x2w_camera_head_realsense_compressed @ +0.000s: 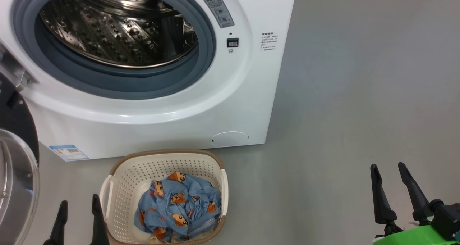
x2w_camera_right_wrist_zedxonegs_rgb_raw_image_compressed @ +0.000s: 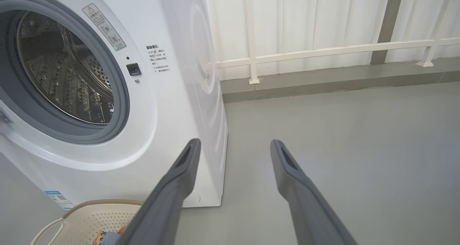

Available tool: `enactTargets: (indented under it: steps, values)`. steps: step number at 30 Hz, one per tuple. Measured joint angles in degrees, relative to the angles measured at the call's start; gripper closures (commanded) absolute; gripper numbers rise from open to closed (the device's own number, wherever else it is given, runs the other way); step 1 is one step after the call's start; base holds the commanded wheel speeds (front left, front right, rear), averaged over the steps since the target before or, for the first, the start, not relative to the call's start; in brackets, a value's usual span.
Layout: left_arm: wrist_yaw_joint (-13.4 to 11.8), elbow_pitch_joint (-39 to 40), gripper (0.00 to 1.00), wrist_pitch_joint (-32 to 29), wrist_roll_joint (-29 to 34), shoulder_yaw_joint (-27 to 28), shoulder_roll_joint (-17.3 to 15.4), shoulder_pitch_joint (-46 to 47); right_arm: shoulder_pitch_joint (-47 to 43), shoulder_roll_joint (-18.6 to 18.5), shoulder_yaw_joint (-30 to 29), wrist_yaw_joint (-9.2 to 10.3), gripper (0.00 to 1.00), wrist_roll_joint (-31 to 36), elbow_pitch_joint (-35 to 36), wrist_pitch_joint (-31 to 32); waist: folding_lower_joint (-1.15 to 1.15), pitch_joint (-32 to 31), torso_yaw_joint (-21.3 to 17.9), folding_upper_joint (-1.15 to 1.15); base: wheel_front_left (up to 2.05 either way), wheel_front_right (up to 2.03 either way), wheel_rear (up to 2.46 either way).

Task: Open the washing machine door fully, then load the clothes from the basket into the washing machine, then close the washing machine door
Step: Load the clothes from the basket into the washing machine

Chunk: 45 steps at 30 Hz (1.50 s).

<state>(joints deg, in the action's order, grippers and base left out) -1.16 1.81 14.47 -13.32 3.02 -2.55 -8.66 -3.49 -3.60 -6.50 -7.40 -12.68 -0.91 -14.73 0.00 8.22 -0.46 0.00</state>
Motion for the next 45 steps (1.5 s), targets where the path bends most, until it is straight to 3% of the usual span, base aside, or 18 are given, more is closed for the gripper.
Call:
enactTargets:
  steps: [19, 28, 39, 45]
  values:
    - [1.0, 0.0, 0.00, 0.0, 1.0, 0.0, 0.0, 0.0, 1.0, 0.0, 2.0, 0.00, 0.00, 0.0, -0.4, 0.0, 0.00, 1.3, -1.8, 0.00, 0.00, 0.00, 0.00]
    - [2.0, -4.1, 0.00, 0.0, 0.8, -1.7, 0.0, 1.2, 2.6, 0.0, 3.1, 0.00, 0.00, 0.0, -0.4, 0.0, 0.00, 3.6, -3.1, 0.00, 0.00, 0.00, 0.00]
    - [3.6, -10.0, 0.00, -0.5, 1.4, -2.7, -0.4, 8.3, 7.0, 0.3, 6.8, 0.00, 0.00, 0.0, -0.5, 0.0, 0.00, 8.0, -6.2, 0.00, 0.00, 0.00, 0.00]
    - [4.0, -12.8, 0.00, -5.3, -0.3, -2.4, -1.2, 13.1, 10.0, 0.5, 8.8, 0.00, 0.00, 0.0, -0.4, 0.0, 0.00, 11.8, -8.3, 0.00, 0.00, 0.00, 0.00]
